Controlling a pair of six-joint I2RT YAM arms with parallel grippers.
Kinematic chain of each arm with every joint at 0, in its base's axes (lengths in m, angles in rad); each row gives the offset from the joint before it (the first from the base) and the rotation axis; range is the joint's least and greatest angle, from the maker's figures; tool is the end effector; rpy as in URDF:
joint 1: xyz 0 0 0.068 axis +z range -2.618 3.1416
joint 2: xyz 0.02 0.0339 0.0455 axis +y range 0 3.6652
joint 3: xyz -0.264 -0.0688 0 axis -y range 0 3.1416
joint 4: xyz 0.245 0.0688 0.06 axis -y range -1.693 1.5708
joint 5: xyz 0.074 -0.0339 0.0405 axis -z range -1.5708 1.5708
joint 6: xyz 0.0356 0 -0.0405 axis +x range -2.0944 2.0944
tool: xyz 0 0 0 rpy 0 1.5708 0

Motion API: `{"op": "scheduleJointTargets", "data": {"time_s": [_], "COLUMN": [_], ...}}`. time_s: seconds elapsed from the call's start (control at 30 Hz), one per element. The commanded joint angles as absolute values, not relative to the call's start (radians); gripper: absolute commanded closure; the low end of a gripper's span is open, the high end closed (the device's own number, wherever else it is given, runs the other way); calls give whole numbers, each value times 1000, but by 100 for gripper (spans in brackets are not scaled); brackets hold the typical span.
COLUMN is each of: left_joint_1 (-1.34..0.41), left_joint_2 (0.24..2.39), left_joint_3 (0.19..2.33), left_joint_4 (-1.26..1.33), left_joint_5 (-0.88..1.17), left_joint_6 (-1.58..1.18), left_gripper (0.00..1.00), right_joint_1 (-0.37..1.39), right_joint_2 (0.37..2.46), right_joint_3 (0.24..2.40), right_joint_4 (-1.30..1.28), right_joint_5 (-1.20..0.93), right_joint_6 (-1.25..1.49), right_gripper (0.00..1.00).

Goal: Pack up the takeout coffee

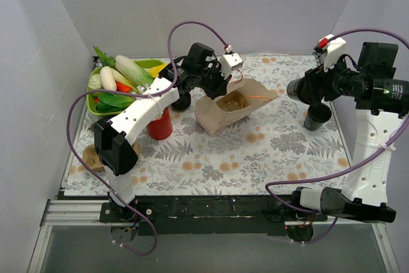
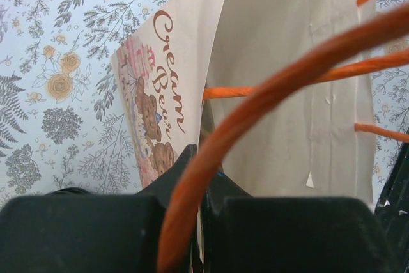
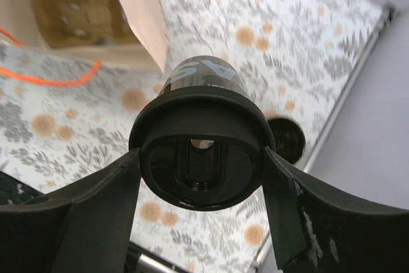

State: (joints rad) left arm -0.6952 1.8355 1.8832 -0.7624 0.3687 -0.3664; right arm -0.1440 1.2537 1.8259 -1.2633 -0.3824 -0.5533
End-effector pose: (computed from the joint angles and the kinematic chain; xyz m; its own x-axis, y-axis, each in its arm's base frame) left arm 0.3081 -0.2737 0.3697 -0.7588 0.1978 -0.6205 0.5727 0.6564 -0.4911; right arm 0.1935 -0.0146 0.4792 -0.4571 -0.4264 -0.7806 -0.4603 0.8643 -0.2026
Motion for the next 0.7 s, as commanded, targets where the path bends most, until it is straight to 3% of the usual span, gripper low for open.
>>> {"op": "scheduleJointTargets", "data": {"time_s": [0.0,0.23,0.43,0.5,0.63,0.67], "left_joint_1": [-693,-696,-696,-698,-698,-696], "left_joint_2": [1804,1805,1828,1830,1824,1824], "left_joint_3": [1930,1934,1983,2008,2023,2026], "left_joint_4": [-802,-805,-815,-821,-811,-815], "left_joint_5": [367,351,331,331,331,330], "left_joint_6": [-325,-325,-356,-359,-374,-379], "left_gripper": [100,100,98,91,61,58], "right_joint_1": [-147,-40,207,239,278,288], "right_joint_2": [1298,1313,1362,1359,1347,1344], "right_joint_3": [1950,1899,1918,1890,1786,1773], "right_joint_4": [-1267,-1042,-1077,-1072,-1046,-1048], "right_joint_5": [-661,-819,-735,-687,-609,-601], "right_joint_6": [-540,-443,-521,-540,-590,-598], "right_gripper": [99,99,99,99,99,99]}}
